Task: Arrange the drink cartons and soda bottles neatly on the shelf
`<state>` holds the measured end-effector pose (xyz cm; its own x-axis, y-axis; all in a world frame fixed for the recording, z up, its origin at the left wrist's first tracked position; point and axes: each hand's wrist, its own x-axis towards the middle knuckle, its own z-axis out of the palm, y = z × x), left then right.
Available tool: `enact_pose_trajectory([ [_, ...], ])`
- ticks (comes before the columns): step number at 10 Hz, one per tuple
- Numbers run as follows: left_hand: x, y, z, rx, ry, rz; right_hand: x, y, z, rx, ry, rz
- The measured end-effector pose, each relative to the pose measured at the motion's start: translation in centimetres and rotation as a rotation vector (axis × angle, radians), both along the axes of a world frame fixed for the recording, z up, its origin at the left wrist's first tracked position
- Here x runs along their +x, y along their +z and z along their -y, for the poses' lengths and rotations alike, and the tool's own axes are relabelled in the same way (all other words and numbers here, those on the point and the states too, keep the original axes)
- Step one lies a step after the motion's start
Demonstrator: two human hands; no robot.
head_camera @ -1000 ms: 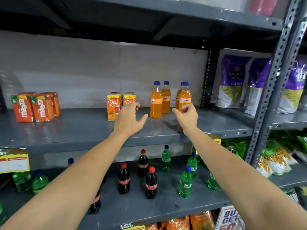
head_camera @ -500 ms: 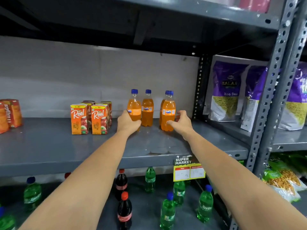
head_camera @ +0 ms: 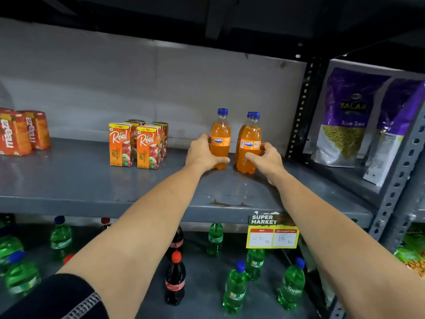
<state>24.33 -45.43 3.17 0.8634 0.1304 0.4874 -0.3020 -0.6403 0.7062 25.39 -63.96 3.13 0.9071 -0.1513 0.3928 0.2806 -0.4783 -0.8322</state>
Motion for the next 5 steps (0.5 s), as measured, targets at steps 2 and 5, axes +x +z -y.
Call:
enact_pose_trajectory([
  [2,-0.06,0.05,0.0,0.042,0.005,-0.006,-0.24,-0.05,-0.2,-0.032,-0.014,-0.015],
  [5,-0.52,-0.45,-0.67,-0.021,0.052,-0.03,-0.85,-0.26,-0.39,0.001,-0.046,0.069],
])
